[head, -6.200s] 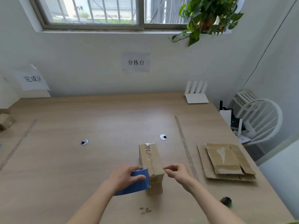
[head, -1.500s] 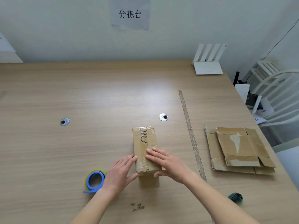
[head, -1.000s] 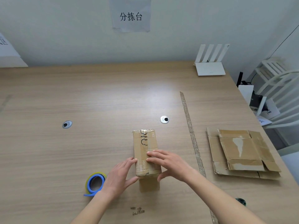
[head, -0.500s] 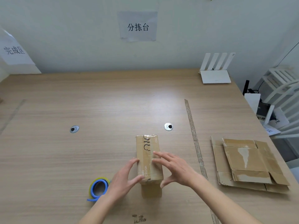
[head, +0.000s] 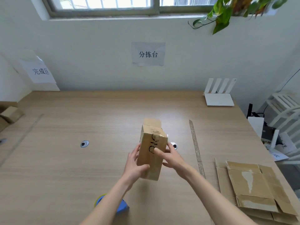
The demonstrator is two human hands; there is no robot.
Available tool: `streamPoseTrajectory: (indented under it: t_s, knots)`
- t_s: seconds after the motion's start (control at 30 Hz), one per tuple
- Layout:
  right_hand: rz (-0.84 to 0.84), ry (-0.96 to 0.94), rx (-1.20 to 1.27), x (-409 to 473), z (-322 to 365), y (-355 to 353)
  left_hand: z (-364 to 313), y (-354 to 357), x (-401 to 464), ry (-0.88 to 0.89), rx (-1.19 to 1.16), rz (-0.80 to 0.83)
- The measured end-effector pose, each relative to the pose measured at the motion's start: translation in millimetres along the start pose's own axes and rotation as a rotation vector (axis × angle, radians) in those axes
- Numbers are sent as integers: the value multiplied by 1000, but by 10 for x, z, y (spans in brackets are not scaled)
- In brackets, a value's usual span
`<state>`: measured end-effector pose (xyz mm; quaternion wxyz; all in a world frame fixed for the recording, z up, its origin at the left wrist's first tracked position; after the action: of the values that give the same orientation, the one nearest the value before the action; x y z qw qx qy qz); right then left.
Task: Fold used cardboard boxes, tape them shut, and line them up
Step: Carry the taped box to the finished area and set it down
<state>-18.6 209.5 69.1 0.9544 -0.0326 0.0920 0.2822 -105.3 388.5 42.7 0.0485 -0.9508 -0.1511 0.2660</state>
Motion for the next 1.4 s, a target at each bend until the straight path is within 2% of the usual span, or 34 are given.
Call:
streamPoseTrajectory:
  t_s: [0.1, 0.23, 0.37, 0.47, 0.67, 0.8, 0.97, 1.13, 1.4]
  knots:
    - [-103, 20, 27, 78, 611, -49, -534, -113, -211, 53, -137, -8]
    - [-174, -96, -16, 54, 1064, -46, -968, -195, -447, 126, -220, -79]
    - [-160, -236, 37, -111, 1391, -32, -1297, -265, -649, 234, -153, -174]
    - [-125, -296, 82, -259, 1578, -61, -1428, -346, -757, 205, -97, -247]
    - [-49, -344, 23, -465, 1596, -63, -1439, -437, -954, 167, -272, -139]
    - [-119, -450, -152, -564, 1650, -37, -1308, -595, -986, 190, -147, -293]
    - [-74, -499, -253, -635, 1877, 144, -1291, -728, -1163, 314, -60, -341]
    - [-23, -549, -357, -696, 2119, 406, -1231, -979, -1328, 339, -40, -395]
    - [50, -588, -343, -855, 2354, 1131, -1055, -1758, -1641, 366, -24, -453]
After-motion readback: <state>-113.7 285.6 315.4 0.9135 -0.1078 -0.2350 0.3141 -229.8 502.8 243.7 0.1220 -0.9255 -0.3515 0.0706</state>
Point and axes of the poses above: each hand's wrist, its own x-axis towards the middle knuckle, its own y-axis out of the palm, z = x × y, the point moved 2 cm from there along x, towards the middle knuckle, and after that the axes turned 12 degrees about -y, right-handed, at the moved point
